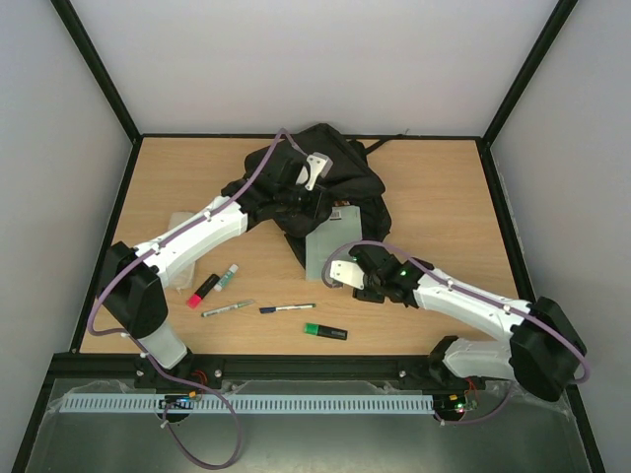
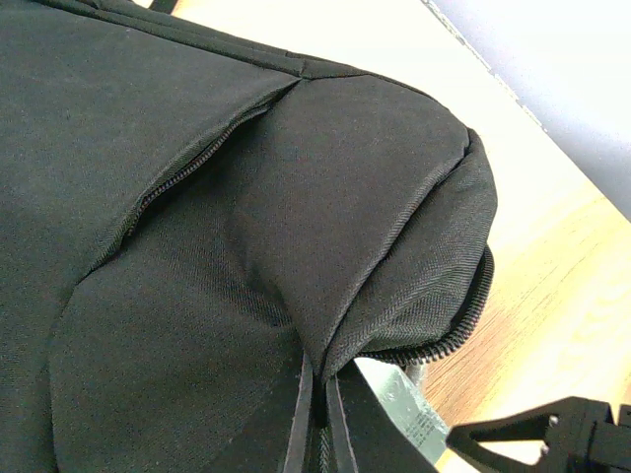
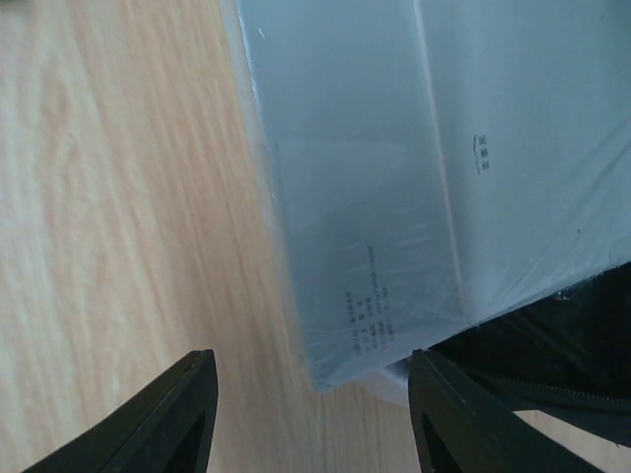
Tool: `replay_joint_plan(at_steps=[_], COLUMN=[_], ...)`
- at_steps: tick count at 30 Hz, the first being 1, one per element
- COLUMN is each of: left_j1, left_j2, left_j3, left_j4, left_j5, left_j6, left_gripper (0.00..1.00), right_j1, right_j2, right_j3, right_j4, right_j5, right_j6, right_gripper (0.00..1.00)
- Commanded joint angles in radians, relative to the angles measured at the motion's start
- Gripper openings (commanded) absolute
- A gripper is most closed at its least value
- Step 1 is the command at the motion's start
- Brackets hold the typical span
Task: Pack the student bag
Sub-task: Place the book in the student bag.
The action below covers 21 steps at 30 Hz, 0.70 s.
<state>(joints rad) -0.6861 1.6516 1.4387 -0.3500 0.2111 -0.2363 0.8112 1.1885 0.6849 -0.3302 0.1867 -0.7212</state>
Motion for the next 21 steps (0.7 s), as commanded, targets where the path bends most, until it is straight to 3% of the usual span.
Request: replay_joint_plan(at_steps=[1, 9, 21], left_j1=[0.007, 0.007, 0.008], left_j2=[-0.058, -0.044, -0.038], left_j3=[0.033, 0.041, 0.039], left_j4=[0.088, 0.08, 0.083], left_j5=[0.034, 0.046, 0.067], left_j6=[-0.008, -0.014, -0.018], left_gripper=[0.02, 0.02, 0.02], right_j1=[0.005, 0.005, -0.023], right_j2=[0.04, 0.095, 0.135], right_j3=[-0.036, -0.054, -0.039], right_j4=[0.102, 0.179, 0.372], right_j5=[0.133, 0.175, 0.278], right_j6=[-0.106, -0.158, -0.239], right_gripper=[0.54, 0.52, 0.39])
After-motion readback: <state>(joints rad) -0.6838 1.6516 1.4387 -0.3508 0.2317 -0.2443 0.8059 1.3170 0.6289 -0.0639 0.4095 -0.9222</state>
